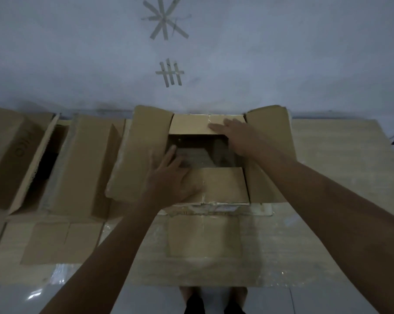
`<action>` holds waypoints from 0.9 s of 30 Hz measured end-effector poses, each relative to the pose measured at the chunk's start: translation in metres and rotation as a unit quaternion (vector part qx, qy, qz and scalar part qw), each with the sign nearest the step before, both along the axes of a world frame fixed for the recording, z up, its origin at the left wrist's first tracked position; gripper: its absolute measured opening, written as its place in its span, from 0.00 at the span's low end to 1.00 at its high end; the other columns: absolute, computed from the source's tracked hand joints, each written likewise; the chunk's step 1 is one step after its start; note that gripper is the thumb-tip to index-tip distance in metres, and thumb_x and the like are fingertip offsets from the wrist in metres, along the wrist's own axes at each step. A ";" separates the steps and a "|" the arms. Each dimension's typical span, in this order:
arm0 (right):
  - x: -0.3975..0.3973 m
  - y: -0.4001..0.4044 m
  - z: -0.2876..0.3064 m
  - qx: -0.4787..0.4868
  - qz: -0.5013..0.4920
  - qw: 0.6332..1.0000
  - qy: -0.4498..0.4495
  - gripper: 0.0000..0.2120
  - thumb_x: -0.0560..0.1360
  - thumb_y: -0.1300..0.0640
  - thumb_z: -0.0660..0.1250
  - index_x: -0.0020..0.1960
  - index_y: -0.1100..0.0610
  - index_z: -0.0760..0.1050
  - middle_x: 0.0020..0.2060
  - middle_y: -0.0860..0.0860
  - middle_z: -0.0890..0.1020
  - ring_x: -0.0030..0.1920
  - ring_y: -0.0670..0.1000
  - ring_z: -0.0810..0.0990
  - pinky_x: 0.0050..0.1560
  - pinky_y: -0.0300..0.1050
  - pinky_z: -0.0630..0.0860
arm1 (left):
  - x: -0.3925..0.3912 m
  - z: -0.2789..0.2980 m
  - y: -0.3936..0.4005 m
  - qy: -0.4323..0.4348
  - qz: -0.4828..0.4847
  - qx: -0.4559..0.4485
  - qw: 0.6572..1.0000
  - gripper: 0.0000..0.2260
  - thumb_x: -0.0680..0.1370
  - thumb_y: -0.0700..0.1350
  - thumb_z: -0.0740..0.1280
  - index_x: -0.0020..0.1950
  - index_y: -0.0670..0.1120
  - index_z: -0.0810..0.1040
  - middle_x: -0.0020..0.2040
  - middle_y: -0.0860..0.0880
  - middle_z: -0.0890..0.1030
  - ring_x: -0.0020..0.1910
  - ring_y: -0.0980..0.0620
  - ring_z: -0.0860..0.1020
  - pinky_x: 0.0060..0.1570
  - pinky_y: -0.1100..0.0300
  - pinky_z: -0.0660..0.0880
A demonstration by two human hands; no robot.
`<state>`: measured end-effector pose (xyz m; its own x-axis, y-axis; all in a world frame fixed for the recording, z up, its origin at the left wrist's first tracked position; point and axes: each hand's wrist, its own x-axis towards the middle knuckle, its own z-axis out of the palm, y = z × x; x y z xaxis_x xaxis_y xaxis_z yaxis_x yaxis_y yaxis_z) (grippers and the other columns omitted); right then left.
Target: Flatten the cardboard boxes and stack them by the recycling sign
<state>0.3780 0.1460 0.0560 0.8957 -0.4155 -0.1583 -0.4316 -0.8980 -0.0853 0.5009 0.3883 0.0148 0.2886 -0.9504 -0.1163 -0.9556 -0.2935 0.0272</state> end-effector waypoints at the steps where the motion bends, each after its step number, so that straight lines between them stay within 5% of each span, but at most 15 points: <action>1: -0.001 0.000 0.003 0.008 0.000 1.000 -0.004 0.37 0.78 0.68 0.58 0.80 0.43 0.53 0.73 0.58 0.66 0.69 0.61 0.70 0.65 0.55 0.71 | -0.007 -0.001 -0.009 0.000 -0.023 -0.004 1.000 0.39 0.75 0.75 0.45 0.74 0.54 0.72 0.77 0.52 0.67 0.81 0.44 0.53 0.73 0.31 0.39; 5: 0.003 -0.003 0.011 0.034 -0.006 0.999 -0.010 0.36 0.77 0.68 0.59 0.79 0.44 0.56 0.68 0.58 0.71 0.64 0.59 0.74 0.61 0.52 0.73 | -0.033 -0.004 -0.041 0.060 -0.010 0.048 0.997 0.44 0.71 0.77 0.43 0.79 0.52 0.64 0.75 0.48 0.71 0.78 0.45 0.63 0.75 0.35 0.33; 8: 0.011 -0.005 0.021 0.044 -0.012 0.999 -0.007 0.34 0.76 0.68 0.60 0.78 0.46 0.60 0.64 0.59 0.74 0.61 0.60 0.76 0.59 0.53 0.74 | -0.038 0.000 -0.052 0.137 0.037 0.053 0.989 0.39 0.71 0.78 0.56 0.75 0.56 0.68 0.71 0.47 0.74 0.71 0.42 0.70 0.74 0.29 0.46; 11: 0.007 -0.014 0.039 0.041 -0.012 0.999 -0.029 0.28 0.77 0.68 0.60 0.73 0.48 0.68 0.60 0.58 0.78 0.56 0.59 0.78 0.55 0.53 0.76 | -0.033 0.016 -0.039 0.146 0.051 -0.049 0.987 0.35 0.68 0.77 0.64 0.68 0.59 0.73 0.64 0.52 0.77 0.65 0.46 0.73 0.69 0.38 0.64; 14: -0.007 -0.031 0.051 0.047 -0.023 0.998 -0.034 0.24 0.77 0.68 0.58 0.67 0.49 0.73 0.59 0.58 0.79 0.55 0.59 0.78 0.51 0.51 0.74 | -0.027 0.037 -0.015 0.142 0.049 -0.175 0.973 0.29 0.66 0.75 0.68 0.59 0.58 0.77 0.54 0.56 0.79 0.52 0.52 0.77 0.53 0.48 0.75; 19: -0.045 -0.051 0.052 0.049 -0.058 0.997 -0.025 0.24 0.74 0.73 0.60 0.58 0.46 0.76 0.58 0.57 0.79 0.51 0.58 0.79 0.50 0.51 0.77 | -0.024 0.064 0.018 0.070 0.090 -0.271 0.956 0.21 0.66 0.65 0.76 0.51 0.55 0.79 0.47 0.57 0.82 0.44 0.53 0.80 0.38 0.57 0.72; 24: -0.077 -0.063 0.045 0.053 -0.100 0.993 -0.016 0.27 0.72 0.75 0.58 0.50 0.43 0.76 0.62 0.54 0.79 0.59 0.58 0.77 0.63 0.57 0.72 | -0.015 0.062 0.028 0.058 0.176 -0.274 0.944 0.20 0.67 0.62 0.78 0.50 0.53 0.78 0.45 0.54 0.82 0.41 0.48 0.80 0.36 0.51 0.76; 27: -0.089 -0.069 0.042 0.065 -0.152 0.986 -0.007 0.27 0.70 0.76 0.58 0.44 0.43 0.78 0.64 0.49 0.79 0.67 0.55 0.73 0.75 0.64 0.53 | -0.017 0.063 0.024 0.038 0.209 -0.268 0.940 0.20 0.67 0.58 0.79 0.53 0.50 0.79 0.48 0.50 0.83 0.43 0.43 0.81 0.37 0.54 0.74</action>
